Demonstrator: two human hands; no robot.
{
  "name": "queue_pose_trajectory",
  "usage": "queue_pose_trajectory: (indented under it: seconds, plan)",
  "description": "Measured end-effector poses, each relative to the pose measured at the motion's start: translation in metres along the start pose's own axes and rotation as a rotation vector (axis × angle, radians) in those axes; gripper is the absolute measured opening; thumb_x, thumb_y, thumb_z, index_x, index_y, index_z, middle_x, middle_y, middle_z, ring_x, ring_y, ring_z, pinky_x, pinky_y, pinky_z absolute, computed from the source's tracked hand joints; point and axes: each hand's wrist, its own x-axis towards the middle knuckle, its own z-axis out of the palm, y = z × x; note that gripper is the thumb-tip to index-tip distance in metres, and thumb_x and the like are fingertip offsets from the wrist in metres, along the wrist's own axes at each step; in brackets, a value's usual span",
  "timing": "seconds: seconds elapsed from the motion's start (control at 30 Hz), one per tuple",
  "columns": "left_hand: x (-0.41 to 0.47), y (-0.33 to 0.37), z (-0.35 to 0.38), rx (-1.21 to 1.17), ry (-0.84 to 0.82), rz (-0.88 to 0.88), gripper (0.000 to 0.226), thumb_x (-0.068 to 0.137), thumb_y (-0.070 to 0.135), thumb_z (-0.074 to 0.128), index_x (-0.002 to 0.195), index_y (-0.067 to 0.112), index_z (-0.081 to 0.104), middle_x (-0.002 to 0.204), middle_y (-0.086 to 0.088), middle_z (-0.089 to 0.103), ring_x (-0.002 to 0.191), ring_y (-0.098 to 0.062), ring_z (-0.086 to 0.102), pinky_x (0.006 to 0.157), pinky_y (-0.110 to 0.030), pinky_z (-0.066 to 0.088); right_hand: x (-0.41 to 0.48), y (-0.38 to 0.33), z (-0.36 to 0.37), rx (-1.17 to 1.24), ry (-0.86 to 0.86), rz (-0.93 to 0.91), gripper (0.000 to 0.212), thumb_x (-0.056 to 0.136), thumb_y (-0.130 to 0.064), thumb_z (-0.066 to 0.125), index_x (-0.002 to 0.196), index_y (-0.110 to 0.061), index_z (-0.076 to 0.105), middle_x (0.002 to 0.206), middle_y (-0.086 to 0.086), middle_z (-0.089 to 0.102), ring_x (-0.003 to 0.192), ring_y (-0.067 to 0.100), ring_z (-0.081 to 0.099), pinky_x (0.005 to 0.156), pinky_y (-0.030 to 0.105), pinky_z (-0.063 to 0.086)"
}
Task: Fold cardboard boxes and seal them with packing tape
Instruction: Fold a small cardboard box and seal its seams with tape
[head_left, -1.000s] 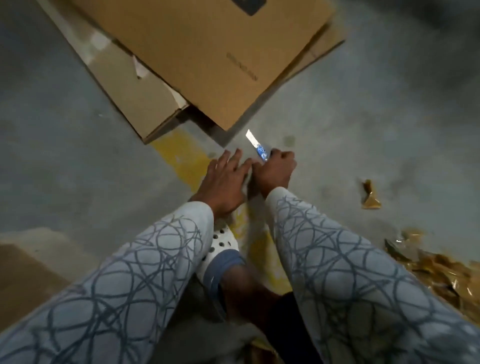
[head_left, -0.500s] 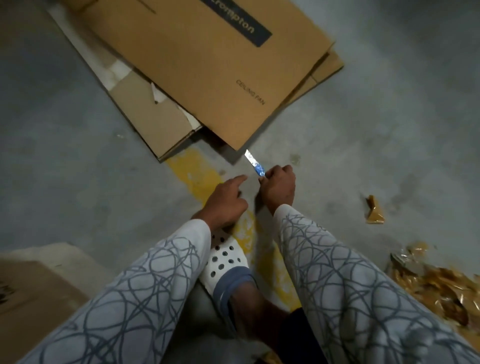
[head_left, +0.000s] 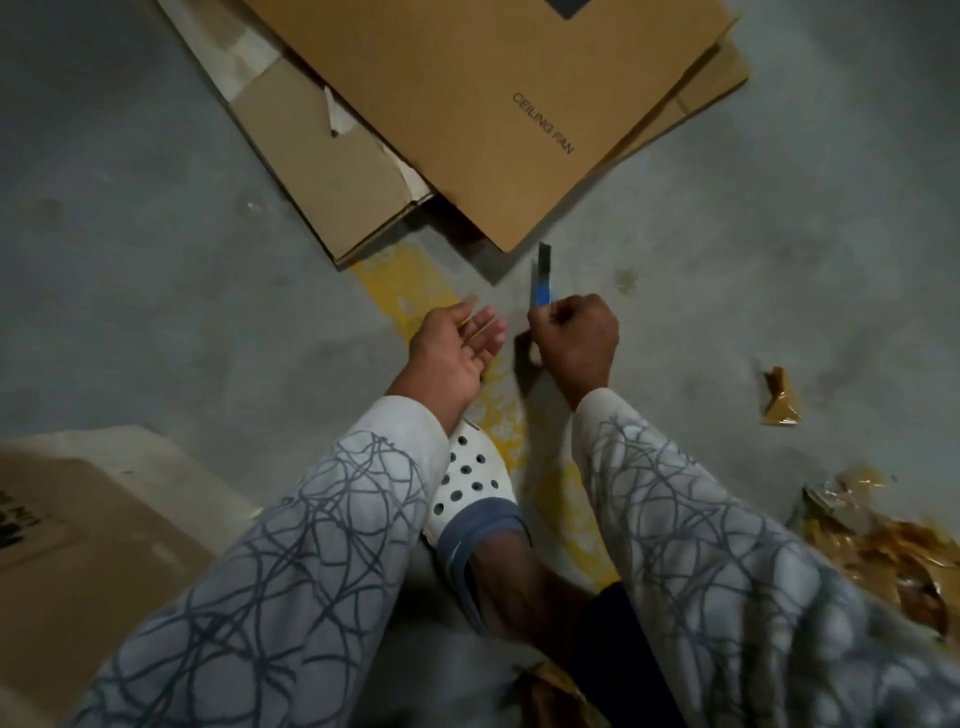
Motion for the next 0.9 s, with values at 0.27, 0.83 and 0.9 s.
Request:
queue_pose_trajectory:
  seconds: [0.27,0.83,0.9]
  plan:
    - [-0.076,0.015,-0.009,-0.057,0.034,0.051,0.012,0.090,0.008,0.074,0.095,-0.001,0.067,0.080,-0.009,0.063,0.060,-0.012,0.058,0.052,-0.020,0.052,-0.108,-0.092,-0.042,1.201,-0.445,0.650,0.009,0.087,-0.014,0.069,0.091,-0.006,0.073,0.082,0.007,0.070,0.073,0.014,0.067,0.071,0.031,0.054]
    - [-0.467,-0.025,-0.194,0.143,0.211,0.644,0.005,0.087,-0.001,0.074,0.089,0.004,0.075,0.079,-0.011,0.073,0.066,-0.021,0.065,0.060,-0.028,0.057,-0.424,-0.195,-0.228,0.697,-0.656,-0.130,0.019,0.093,-0.022,0.073,0.108,-0.010,0.076,0.088,0.007,0.078,0.081,0.021,0.076,0.072,0.030,0.062]
    - [-0.482,-0.045,-0.219,0.076,0.216,0.609,0.009,0.090,-0.003,0.069,0.089,0.005,0.074,0.085,-0.012,0.074,0.075,-0.023,0.068,0.063,-0.027,0.058,-0.446,-0.196,-0.240,0.556,-0.672,-0.228,0.015,0.091,-0.023,0.075,0.103,-0.014,0.078,0.086,0.001,0.078,0.078,0.014,0.075,0.071,0.028,0.062]
